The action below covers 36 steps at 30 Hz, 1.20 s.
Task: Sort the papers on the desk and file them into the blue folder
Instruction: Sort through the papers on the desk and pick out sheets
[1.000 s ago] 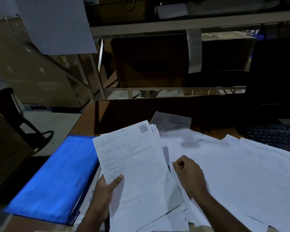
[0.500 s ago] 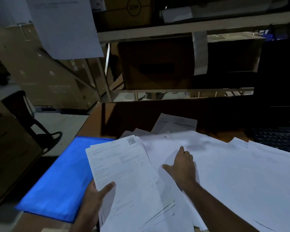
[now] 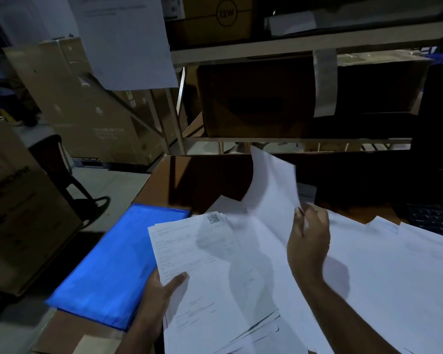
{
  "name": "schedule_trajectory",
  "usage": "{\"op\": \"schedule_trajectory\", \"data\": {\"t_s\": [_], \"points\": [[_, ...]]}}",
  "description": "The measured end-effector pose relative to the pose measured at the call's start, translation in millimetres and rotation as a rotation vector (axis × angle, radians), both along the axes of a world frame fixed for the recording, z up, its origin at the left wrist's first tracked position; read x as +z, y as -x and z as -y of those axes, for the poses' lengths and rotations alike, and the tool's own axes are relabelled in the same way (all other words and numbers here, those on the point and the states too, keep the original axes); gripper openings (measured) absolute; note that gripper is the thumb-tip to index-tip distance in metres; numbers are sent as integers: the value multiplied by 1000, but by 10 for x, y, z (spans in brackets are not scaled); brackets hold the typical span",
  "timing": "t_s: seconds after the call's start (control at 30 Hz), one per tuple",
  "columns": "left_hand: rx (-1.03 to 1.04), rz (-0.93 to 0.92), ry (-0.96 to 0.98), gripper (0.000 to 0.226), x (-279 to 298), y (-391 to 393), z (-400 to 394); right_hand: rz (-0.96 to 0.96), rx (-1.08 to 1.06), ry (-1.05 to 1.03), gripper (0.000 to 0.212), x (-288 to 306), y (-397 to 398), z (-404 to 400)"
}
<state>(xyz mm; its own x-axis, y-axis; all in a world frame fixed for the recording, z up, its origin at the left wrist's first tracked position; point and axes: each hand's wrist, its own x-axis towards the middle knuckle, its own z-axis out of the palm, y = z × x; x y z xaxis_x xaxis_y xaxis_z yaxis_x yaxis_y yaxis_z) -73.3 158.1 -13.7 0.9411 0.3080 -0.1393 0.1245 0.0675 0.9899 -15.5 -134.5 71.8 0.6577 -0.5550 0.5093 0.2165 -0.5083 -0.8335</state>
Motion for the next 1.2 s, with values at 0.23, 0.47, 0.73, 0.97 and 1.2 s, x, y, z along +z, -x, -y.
{"op": "schedule_trajectory", "data": {"t_s": [0.23,0.47,0.73,0.97,1.2], "points": [[19,-95,137,39,89,-29,32,66,609,792,63,-455,246,-187],[-5,-68,86,49,198,-11,71,-82,917,1073,49,-913,554,-266],[-15,3,-10,36,126,-53,51,-271,1022,676,69,-627,555,-258],[-139,118,50,43,714,-6,131,-442,712,15,75,-134,256,-178],[-104,357,9,54,1324,-141,370,-271,725,-252,9,489,118,-162]]}}
